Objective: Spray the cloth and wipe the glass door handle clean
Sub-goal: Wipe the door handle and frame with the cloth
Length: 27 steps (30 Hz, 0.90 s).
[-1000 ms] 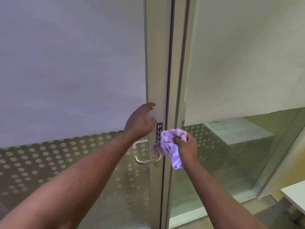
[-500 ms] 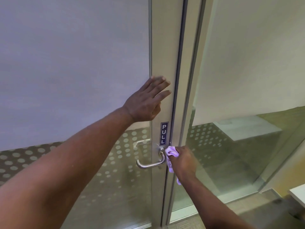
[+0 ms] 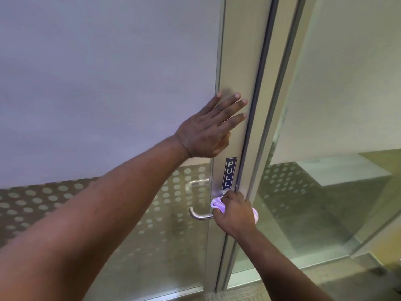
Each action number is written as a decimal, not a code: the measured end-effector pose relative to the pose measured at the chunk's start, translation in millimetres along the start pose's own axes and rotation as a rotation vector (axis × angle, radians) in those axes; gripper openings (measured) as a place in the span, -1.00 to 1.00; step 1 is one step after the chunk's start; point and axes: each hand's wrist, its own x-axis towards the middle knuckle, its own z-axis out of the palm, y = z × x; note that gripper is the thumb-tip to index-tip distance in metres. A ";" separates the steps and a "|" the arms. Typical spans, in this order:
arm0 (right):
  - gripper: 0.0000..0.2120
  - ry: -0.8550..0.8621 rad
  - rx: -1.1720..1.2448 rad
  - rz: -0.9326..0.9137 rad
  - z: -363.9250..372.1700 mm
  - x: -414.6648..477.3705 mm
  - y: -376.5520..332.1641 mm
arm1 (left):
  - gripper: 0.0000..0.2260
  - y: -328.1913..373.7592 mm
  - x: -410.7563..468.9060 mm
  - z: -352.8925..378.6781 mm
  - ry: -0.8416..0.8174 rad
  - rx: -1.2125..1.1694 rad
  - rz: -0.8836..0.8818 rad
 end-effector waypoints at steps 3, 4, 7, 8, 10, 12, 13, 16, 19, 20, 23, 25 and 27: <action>-0.55 0.053 0.115 0.065 3.5 -3.4 -2.2 | -0.54 -0.7 -0.6 -0.2 -0.010 0.002 0.004; -0.58 0.051 0.154 0.093 3.5 -4.9 -3.7 | -0.54 -0.6 -0.9 -0.4 -0.011 0.002 0.004; -0.73 0.051 0.284 0.168 1.6 -4.9 -4.3 | -0.54 -0.3 -1.0 -1.2 -0.006 -0.009 0.002; -0.78 0.059 0.369 0.210 -1.3 -5.7 -5.1 | -0.53 -0.4 -0.8 -1.5 -0.004 -0.011 0.002; -0.87 0.069 0.554 0.306 -2.2 -5.0 -2.9 | -0.53 -0.5 -0.3 -1.4 -0.002 -0.013 0.002; -0.83 0.098 0.642 0.399 -0.3 -1.5 1.7 | -0.53 0.0 -0.1 -0.4 0.000 -0.016 0.005; -0.81 0.114 0.645 0.424 -0.1 0.0 3.5 | -0.53 0.5 -0.1 0.3 -0.001 -0.017 0.008; -0.86 0.142 0.673 0.409 -4.1 -3.0 0.5 | -0.52 0.0 -0.5 1.7 0.006 -0.022 0.008; -0.90 0.145 0.711 0.317 -2.4 -5.2 -2.0 | -0.53 -0.9 -1.2 2.4 0.008 -0.031 0.005; -0.82 0.152 0.675 0.285 0.6 -3.2 -0.6 | -0.52 -0.8 -1.4 2.7 0.006 -0.032 0.004; -0.75 0.255 0.590 0.188 5.5 11.1 -1.5 | -0.51 -1.2 -1.4 2.9 0.000 -0.032 0.000; -0.79 0.329 0.421 0.066 10.5 21.3 -3.4 | -0.50 -1.5 -1.7 2.8 -0.003 -0.030 -0.001; -0.82 0.362 0.306 -0.022 17.0 27.1 -3.1 | -0.50 -1.7 -2.3 3.0 -0.008 -0.023 0.001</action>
